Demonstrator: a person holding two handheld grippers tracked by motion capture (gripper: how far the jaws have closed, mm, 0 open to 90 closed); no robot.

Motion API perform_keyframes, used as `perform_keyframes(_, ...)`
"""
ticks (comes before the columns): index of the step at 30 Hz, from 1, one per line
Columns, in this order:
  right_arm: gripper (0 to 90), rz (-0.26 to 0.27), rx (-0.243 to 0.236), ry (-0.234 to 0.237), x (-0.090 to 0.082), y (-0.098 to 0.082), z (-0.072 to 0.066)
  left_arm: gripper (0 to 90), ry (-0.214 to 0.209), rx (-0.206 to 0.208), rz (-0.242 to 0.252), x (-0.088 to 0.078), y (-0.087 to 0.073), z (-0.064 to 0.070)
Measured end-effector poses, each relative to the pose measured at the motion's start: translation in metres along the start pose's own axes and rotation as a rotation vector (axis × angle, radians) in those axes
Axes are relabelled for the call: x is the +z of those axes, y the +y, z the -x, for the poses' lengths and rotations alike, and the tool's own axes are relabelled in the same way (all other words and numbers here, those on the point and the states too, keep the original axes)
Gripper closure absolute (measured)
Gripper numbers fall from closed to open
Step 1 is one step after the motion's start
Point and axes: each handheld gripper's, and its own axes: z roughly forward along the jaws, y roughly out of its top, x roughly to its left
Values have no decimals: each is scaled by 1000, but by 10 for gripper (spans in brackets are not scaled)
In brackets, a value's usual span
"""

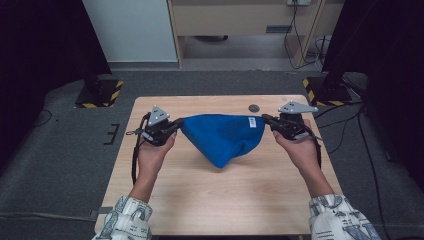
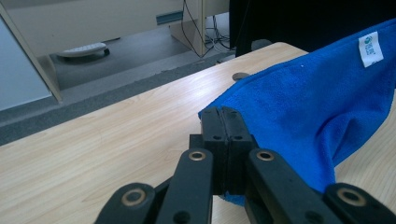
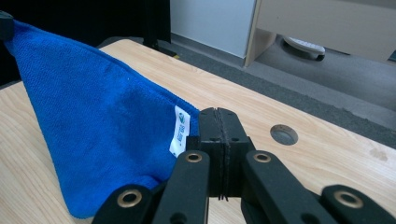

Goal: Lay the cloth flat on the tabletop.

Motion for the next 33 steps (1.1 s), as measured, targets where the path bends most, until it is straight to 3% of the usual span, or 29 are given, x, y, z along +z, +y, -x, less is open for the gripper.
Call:
perform_keyframes(17, 900, 42, 2, -13, -24, 10, 9, 897, 0, 12, 35, -12, 15, 4)
perform_keyframes(33, 900, 41, -2, -8, -21, 11, 8, 897, -8, 13, 41, -12, 15, 4)
